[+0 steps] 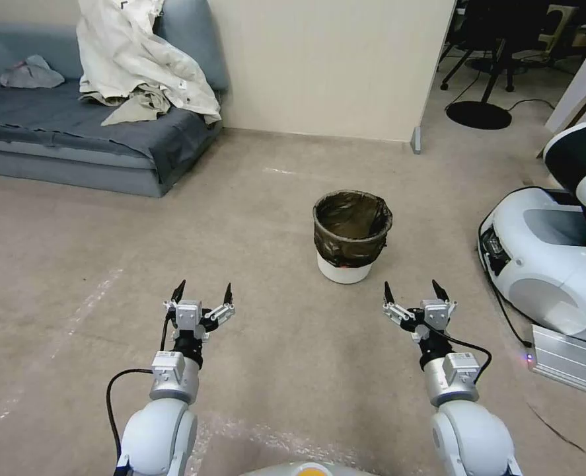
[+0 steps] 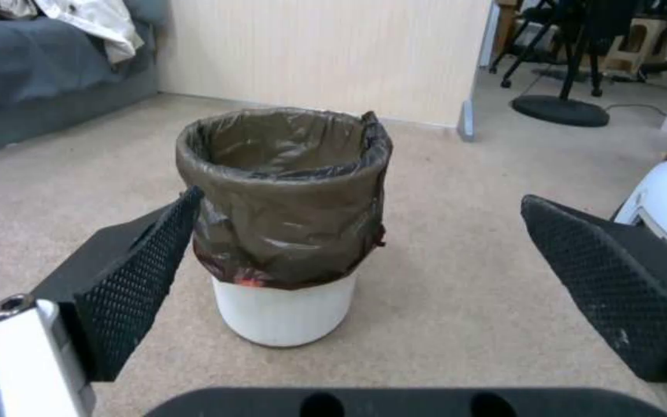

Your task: Pick up the trash can from the floor.

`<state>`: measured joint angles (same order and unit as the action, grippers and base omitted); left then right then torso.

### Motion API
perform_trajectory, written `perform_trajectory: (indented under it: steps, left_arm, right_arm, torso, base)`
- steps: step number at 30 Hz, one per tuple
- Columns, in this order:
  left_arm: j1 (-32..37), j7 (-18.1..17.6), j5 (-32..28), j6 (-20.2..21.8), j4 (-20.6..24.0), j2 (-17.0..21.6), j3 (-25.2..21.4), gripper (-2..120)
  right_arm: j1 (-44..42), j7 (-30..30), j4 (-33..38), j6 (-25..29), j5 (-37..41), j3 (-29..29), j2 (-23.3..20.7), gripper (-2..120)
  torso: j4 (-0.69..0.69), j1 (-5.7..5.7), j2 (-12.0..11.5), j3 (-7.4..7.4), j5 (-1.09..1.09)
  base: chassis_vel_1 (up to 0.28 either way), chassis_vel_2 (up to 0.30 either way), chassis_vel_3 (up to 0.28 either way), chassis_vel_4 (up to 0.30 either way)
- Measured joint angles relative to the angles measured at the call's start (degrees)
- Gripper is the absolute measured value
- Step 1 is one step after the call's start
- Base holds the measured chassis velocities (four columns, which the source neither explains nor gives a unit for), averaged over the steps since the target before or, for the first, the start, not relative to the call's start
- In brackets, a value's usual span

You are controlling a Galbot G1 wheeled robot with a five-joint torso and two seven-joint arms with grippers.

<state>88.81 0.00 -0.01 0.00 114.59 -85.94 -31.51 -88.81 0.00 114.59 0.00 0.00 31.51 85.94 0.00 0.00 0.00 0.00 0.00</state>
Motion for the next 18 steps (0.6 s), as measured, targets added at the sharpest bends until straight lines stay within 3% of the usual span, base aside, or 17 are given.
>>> perform_trajectory:
  steps: [18]
  left_arm:
    - [-0.1, -0.1, -1.3, 1.4, 1.5, 0.0, 0.0, 100]
  right_arm:
    - [-0.3, 0.0, 1.2, -0.8, 0.2, 0.2, 0.2, 100]
  torso:
    - [0.02, 0.0, 0.0, 0.0, 0.0]
  base:
    - [0.0, 0.0, 0.0, 0.0]
